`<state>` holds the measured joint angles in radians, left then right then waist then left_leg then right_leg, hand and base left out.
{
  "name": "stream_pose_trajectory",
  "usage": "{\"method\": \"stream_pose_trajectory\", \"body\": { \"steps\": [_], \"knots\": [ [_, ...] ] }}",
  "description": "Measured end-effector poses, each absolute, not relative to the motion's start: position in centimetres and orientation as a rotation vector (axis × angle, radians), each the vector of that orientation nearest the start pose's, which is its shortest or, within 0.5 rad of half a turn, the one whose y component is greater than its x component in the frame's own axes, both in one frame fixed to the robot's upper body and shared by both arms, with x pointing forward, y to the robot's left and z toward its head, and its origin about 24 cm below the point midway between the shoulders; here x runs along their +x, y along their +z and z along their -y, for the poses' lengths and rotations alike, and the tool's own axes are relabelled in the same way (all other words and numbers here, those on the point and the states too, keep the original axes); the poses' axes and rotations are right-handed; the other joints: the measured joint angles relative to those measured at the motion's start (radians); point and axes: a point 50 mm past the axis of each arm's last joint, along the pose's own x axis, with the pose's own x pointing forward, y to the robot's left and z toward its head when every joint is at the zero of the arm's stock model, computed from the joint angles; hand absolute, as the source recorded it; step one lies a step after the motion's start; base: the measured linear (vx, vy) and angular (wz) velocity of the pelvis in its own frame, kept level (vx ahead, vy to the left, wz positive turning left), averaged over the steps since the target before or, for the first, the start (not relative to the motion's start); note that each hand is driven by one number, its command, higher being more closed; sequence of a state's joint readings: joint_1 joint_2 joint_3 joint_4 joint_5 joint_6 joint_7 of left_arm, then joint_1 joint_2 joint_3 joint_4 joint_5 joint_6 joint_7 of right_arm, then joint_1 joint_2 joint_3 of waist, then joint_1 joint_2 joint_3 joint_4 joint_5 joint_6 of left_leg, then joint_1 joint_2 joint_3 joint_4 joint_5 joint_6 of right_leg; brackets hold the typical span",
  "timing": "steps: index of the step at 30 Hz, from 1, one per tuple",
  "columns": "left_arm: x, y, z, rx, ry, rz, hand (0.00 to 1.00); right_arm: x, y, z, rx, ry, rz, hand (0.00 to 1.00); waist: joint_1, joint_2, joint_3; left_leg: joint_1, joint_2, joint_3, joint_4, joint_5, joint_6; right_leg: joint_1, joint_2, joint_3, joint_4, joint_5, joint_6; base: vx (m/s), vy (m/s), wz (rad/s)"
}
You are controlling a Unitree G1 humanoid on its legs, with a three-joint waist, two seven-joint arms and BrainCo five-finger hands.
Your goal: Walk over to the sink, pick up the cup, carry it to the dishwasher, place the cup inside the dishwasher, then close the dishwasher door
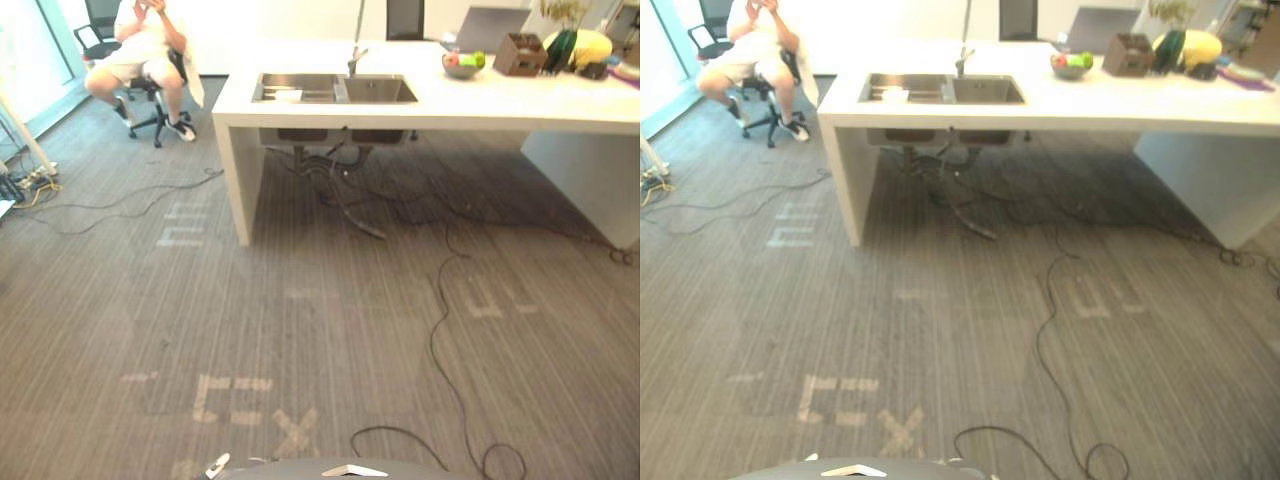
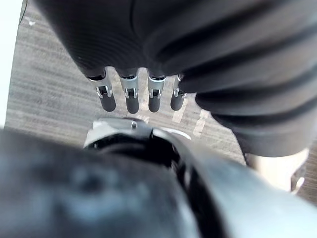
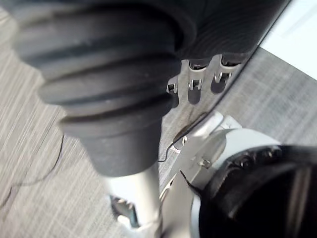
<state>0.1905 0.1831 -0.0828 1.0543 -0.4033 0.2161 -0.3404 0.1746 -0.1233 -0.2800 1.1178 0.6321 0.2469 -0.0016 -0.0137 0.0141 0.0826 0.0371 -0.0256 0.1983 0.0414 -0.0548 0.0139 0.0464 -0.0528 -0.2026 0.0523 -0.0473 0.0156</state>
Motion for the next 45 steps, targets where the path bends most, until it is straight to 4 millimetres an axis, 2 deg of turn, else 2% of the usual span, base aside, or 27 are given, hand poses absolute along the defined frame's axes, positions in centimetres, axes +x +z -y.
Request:
{"method": "stream_pose_trajectory", "body": {
  "steps": [1, 3, 6, 11, 18, 25, 32, 37, 40, 41, 42, 43, 44, 45],
  "knots": [
    [3.5, -16.9, -19.0, -0.463, -0.001, -1.36, 0.0, 2.1, -17.3, 21.4, 0.695, -0.71, -1.321, 0.0, 0.0, 0.017, 0.005, 0.013, 0.001, 0.01, -0.027, 0.026, -0.002, 0.015, 0.005, -0.003, -0.036, 0.027, 0.008, 0.09, 0.012, -0.14],
    [3.2, -17.0, -18.9, -0.486, 0.016, -1.372, 0.0, 2.2, -17.3, 21.5, 0.685, -0.711, -1.322, 0.0, -0.002, 0.013, 0.01, 0.04, 0.002, 0.024, -0.055, 0.046, 0.008, 0.041, 0.012, -0.001, -0.069, 0.055, 0.012, 0.11, 0.004, -0.16],
    [2.6, -17.0, -19.3, -0.53, 0.06, -1.389, 0.0, 2.7, -17.3, 21.5, 0.64, -0.702, -1.322, 0.0, -0.008, 0.004, 0.014, 0.088, 0.006, 0.043, -0.089, 0.055, 0.013, 0.076, 0.023, 0.013, -0.099, 0.059, 0.02, 0.09, -0.016, -0.19],
    [2.1, -17.1, -19.5, -0.579, 0.14, -1.359, 0.0, 4.1, -17.1, 21.4, 0.618, -0.706, -1.2, 0.0, -0.006, -0.003, 0.022, 0.124, 0.008, 0.077, -0.117, 0.049, 0.002, 0.096, 0.031, 0.039, -0.12, 0.062, 0.024, 0.03, -0.009, -0.17],
    [2.6, -17.1, -19.5, -0.605, 0.228, -1.308, 0.0, 4.9, -16.9, 21.0, 0.617, -0.686, -1.116, 0.0, -0.007, -0.013, 0.032, 0.125, 0.009, 0.093, -0.119, 0.043, -0.006, 0.097, 0.03, 0.042, -0.13, 0.064, 0.027, -0.02, -0.012, -0.07],
    [2.5, -17.2, -19.5, -0.551, 0.178, -1.351, 0.0, 4.5, -17.0, 20.9, 0.614, -0.677, -1.155, 0.0, -0.008, -0.015, 0.04, 0.157, 0.016, 0.122, -0.124, 0.033, -0.01, 0.119, 0.034, 0.054, -0.139, 0.062, 0.028, -0.03, -0.022, -0.11],
    [2.3, -17.2, -19.4, -0.569, 0.187, -1.368, 0.0, 3.2, -17.2, 21.0, 0.603, -0.675, -1.192, 0.0, -0.012, -0.016, 0.039, 0.163, 0.017, 0.138, -0.125, 0.027, -0.01, 0.117, 0.035, 0.058, -0.138, 0.064, 0.027, -0.02, -0.018, -0.08],
    [2.3, -17.2, -19.4, -0.577, 0.193, -1.369, 0.0, 3.1, -17.2, 20.9, 0.603, -0.676, -1.191, 0.0, -0.011, -0.017, 0.039, 0.156, 0.017, 0.156, -0.125, 0.018, -0.004, 0.111, 0.035, 0.074, -0.132, 0.059, 0.029, -0.03, -0.011, -0.1],
    [2.6, -17.2, -19.5, -0.572, 0.185, -1.369, 0.0, 3.5, -17.1, 21.0, 0.601, -0.671, -1.18, 0.0, -0.017, -0.019, 0.04, 0.151, 0.015, 0.163, -0.125, 0.007, 0.004, 0.024, 0.015, 0.062, 0.025, -0.02, 0.037, 0.02, 0.029, -0.15],
    [2.7, -17.2, -19.6, -0.563, 0.177, -1.371, 0.0, 3.7, -17.1, 20.9, 0.603, -0.67, -1.177, 0.0, -0.021, -0.024, 0.041, 0.152, 0.006, 0.164, -0.125, -0.003, 0.018, -0.028, -0.016, 0.037, 0.152, -0.067, 0.062, 0.04, 0.064, -0.04],
    [2.9, -17.1, -19.6, -0.543, 0.155, -1.375, 0.0, 4.0, -17.1, 21.0, 0.604, -0.669, -1.171, 0.0, -0.021, -0.024, 0.045, 0.159, -0.003, 0.166, -0.125, -0.006, 0.022, -0.099, -0.044, 0.019, 0.309, -0.09, 0.066, 0.04, 0.068, -0.03],
    [3.1, -17.1, -19.5, -0.532, 0.147, -1.378, 0.0, 4.2, -17.0, 21.0, 0.603, -0.667, -1.167, 0.0, -0.022, -0.022, 0.048, 0.164, -0.005, 0.169, -0.124, -0.006, 0.021, -0.14, -0.058, 0.015, 0.398, -0.091, 0.064, 0.1, 0.078, -0.02],
    [3.5, -17.1, -19.7, -0.522, 0.145, -1.37, 0.0, 4.8, -17.0, 21.1, 0.601, -0.666, -1.157, 0.0, -0.027, -0.027, 0.075, 0.202, -0.016, 0.168, -0.12, -0.006, 0.04, -0.218, -0.107, -0.017, 0.611, -0.07, 0.037, 0.13, 0.06, 0.05],
    [3.8, -17.1, -19.9, -0.511, 0.153, -1.363, 0.0, 5.0, -16.9, 21.2, 0.606, -0.673, -1.148, 0.0, -0.032, -0.027, 0.091, 0.233, -0.022, 0.161, -0.118, -0.011, 0.047, -0.248, -0.135, -0.033, 0.706, -0.082, 0.035, 0.15, 0.045, 0.11]
  ]
}}
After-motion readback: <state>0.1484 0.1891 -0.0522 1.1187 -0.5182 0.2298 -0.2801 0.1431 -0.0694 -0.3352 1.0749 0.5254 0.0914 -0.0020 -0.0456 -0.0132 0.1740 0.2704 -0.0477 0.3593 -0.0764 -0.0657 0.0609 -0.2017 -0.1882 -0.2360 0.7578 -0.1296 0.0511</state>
